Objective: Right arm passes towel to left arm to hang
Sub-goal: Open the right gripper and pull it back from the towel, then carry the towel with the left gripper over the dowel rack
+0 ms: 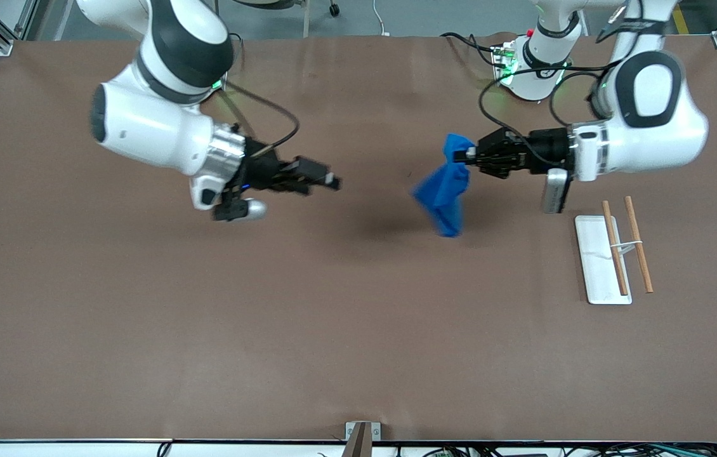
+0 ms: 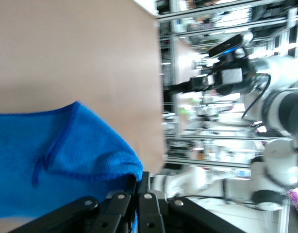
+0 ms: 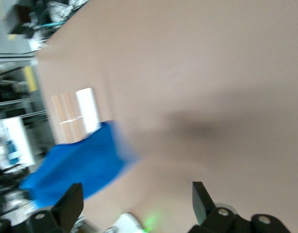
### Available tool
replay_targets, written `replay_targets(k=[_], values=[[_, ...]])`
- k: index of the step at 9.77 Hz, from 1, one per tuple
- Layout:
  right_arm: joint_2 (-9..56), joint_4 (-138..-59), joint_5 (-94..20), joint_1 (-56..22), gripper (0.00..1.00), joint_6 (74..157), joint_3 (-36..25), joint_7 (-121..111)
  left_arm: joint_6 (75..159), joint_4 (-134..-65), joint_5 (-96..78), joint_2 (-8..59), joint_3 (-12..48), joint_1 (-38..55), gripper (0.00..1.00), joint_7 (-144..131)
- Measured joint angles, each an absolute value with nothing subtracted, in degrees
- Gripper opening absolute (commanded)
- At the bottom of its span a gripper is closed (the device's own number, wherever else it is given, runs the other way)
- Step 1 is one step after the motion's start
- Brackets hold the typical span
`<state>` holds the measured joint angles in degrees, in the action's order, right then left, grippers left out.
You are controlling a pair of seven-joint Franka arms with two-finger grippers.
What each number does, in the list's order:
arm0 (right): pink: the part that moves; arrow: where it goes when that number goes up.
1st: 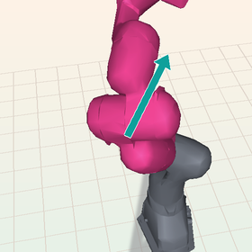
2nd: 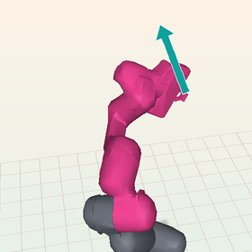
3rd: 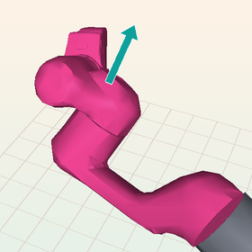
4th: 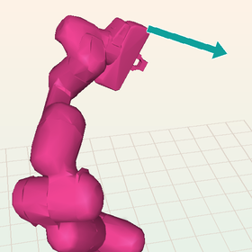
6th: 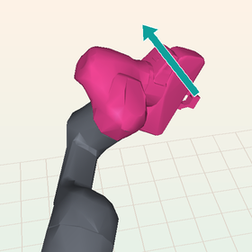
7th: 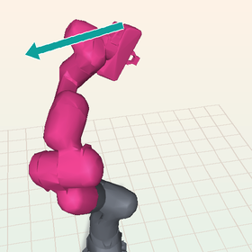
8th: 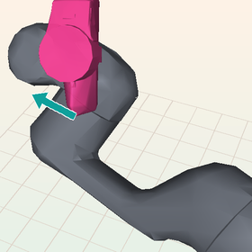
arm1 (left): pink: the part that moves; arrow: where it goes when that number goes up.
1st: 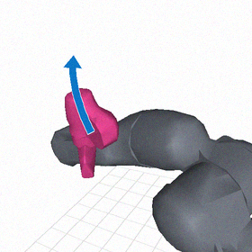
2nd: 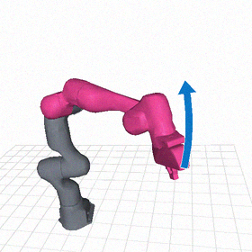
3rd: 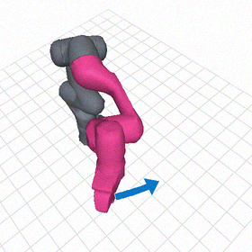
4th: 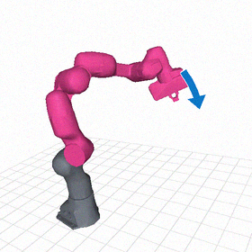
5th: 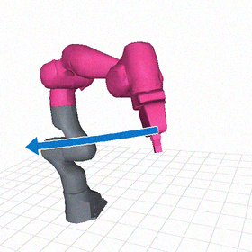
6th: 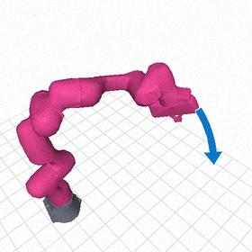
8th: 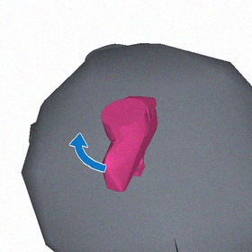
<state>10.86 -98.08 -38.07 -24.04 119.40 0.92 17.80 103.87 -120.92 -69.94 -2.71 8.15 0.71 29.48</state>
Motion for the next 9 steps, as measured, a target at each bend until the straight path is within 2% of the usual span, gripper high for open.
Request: replay_targets(k=[4,6,9], values=[[6.4,-97.89,-9.59,-11.38,1.0,109.78,0.55,17.85,104.4,-117.54,-49.33,-6.06,-0.01,0.49,0.0,27.41],[3.0,-97.8,-4.51,-6.73,1.0,104.62,0.49,17.84,104.41,-116.63,-44.44,-5.84,-4.57,0.45,0.0,27.21],[-1.4,-97.5,-3.15,-1.57,1.0,99.0,0.49,16.99,104.45,-116.47,-38.26,-3.13,-12.99,0.39,0.0,32.08]])
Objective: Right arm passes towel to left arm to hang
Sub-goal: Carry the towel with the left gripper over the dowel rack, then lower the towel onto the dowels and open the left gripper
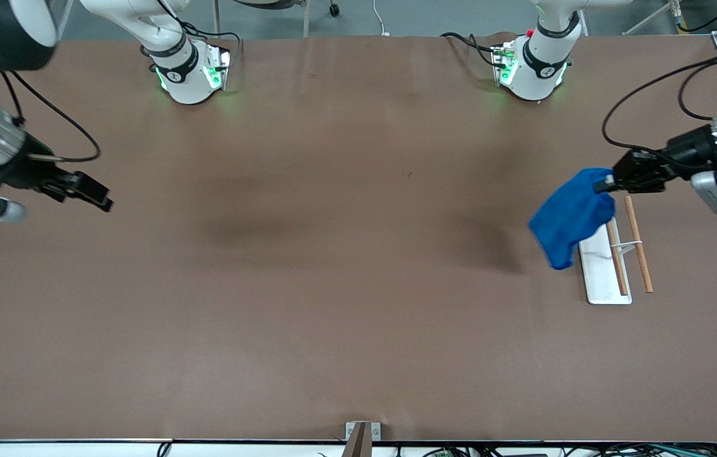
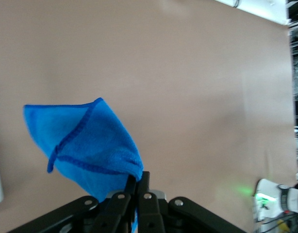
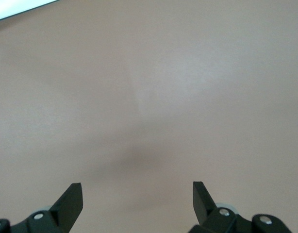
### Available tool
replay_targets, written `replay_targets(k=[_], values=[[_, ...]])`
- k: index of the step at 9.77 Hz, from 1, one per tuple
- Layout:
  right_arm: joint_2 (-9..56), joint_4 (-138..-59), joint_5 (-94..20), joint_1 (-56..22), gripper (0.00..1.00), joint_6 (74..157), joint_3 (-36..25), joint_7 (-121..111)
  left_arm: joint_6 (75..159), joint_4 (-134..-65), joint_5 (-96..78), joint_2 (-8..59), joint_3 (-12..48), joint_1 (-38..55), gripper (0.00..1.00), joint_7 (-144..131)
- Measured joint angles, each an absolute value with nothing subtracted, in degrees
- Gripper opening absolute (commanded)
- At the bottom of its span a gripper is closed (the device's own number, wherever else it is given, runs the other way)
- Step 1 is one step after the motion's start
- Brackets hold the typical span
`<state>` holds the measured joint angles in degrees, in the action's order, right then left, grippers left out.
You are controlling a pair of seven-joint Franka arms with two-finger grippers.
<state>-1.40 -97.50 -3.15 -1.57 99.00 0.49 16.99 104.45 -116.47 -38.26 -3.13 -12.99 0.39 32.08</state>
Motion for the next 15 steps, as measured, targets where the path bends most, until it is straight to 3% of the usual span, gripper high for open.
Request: replay_targets(k=[4,10,11,12,15], values=[[-2.68,-88.7,-2.84,5.63,1.0,88.37,0.52,11.61,104.55,-113.77,-33.04,3.79,-24.65,0.17,0.0,43.73],[-2.46,-84.0,0.49,5.51,1.0,84.85,1.98,6.34,105.8,-106.5,-30.07,15.02,-34.45,0.03,0.01,60.76],[-2.37,-83.5,0.84,5.5,1.0,84.62,1.99,4.94,106.7,-106.49,-30.0,15.78,-34.6,-0.05,0.36,60.84],[-2.28,-83.43,1.07,5.51,1.0,84.53,1.95,4.53,107.1,-106.49,-29.94,16.41,-34.68,-0.16,0.99,60.84],[-1.16,-83.49,1.31,6.01,1.0,84.49,1.54,4.45,108.02,-106.22,-28.13,17.03,-34.74,-0.12,1.0,60.31]])
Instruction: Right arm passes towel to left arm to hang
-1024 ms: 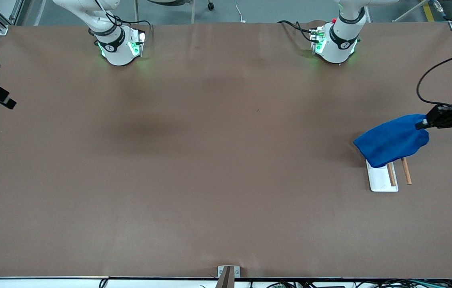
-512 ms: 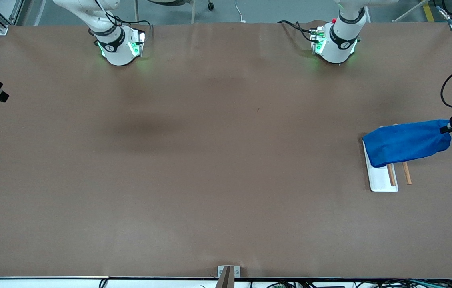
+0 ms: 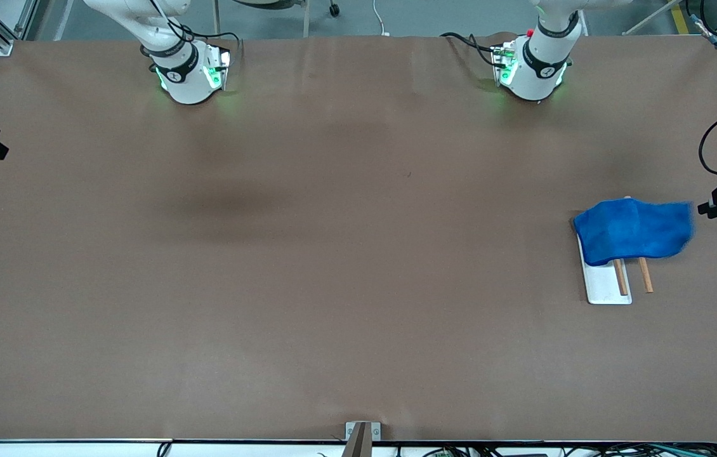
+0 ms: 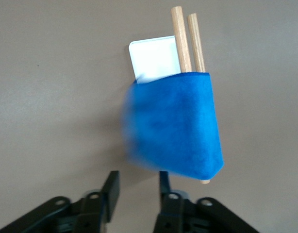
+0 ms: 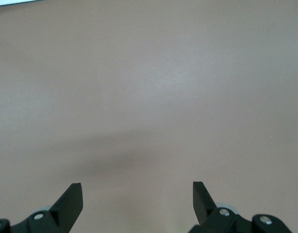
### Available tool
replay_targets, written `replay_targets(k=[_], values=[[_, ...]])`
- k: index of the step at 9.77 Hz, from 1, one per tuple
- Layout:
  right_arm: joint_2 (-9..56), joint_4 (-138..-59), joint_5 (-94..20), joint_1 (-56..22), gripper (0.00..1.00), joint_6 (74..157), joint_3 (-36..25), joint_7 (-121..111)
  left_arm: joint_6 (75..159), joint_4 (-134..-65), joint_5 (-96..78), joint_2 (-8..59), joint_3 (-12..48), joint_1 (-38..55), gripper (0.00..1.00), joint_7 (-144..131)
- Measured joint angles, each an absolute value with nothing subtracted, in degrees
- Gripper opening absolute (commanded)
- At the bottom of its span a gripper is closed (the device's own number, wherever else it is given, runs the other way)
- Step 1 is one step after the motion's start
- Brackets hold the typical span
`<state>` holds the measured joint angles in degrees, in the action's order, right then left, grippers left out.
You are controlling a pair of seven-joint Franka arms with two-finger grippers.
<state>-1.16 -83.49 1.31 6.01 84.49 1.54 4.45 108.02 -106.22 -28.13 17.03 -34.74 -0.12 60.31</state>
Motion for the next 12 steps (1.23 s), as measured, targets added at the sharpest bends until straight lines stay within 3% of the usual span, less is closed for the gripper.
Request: replay_targets(k=[3,7,10,12], values=[[-0.71,-83.77,1.3,7.25,1.0,84.43,1.4,4.45,108.89,-104.47,-25.13,14.93,-32.61,0.69,1.0,53.33],[-0.7,-83.81,1.28,7.5,1.0,83.6,1.39,4.45,110.97,-104.53,-7.75,4.17,-14.46,1.78,1.0,22.99],[-0.67,-83.85,1.27,7.52,1.0,83.44,1.42,4.45,107.48,-104.84,-1.26,-2.93,1.0,2.42,1.0,-0.2],[-0.66,-83.86,1.27,7.52,1.0,83.43,1.48,4.45,103.67,-102.79,-1.03,-5.83,4.61,2.58,1.0,-3.07]])
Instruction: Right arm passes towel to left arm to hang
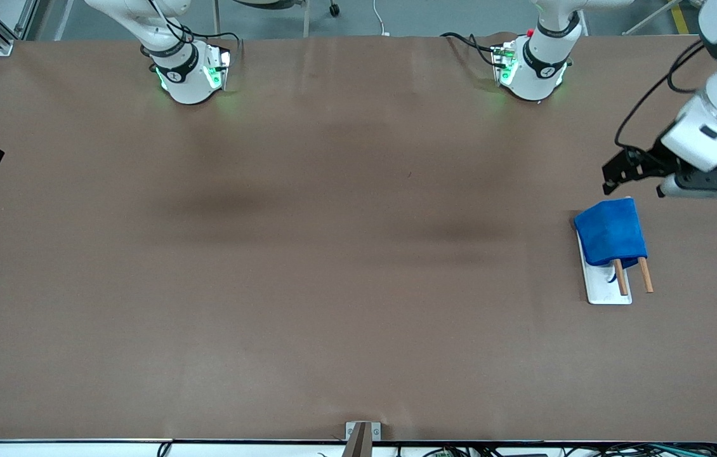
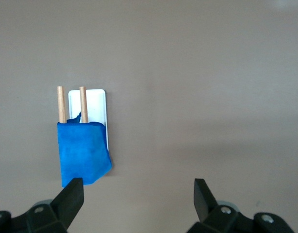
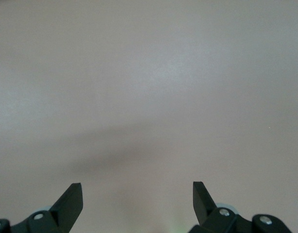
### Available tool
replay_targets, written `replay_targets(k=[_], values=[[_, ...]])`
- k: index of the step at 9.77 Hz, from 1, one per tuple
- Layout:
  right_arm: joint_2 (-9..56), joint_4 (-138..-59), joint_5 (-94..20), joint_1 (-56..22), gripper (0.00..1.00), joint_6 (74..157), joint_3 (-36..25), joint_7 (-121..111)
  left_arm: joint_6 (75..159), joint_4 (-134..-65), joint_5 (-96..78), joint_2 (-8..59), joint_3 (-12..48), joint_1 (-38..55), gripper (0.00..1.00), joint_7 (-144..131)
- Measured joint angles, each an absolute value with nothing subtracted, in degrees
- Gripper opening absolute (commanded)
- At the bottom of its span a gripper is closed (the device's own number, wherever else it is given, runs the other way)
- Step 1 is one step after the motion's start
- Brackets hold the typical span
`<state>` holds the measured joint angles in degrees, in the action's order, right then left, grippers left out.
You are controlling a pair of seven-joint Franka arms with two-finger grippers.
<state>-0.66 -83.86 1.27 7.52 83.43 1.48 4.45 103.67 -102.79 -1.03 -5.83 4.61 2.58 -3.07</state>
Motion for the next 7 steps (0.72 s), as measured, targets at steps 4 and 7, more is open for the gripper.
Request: replay_targets(k=[4,7], values=[[-0.66,-83.87,1.27,7.52,1.0,83.41,1.52,4.45,84.72,-83.7,-1.04,-2.47,4.74,2.44,1.0,-3.07],[-0.66,-83.87,1.27,7.52,1.0,83.4,1.52,4.45,81.69,-82.34,-1.04,-1.33,4.98,2.41,1.0,-4.19]])
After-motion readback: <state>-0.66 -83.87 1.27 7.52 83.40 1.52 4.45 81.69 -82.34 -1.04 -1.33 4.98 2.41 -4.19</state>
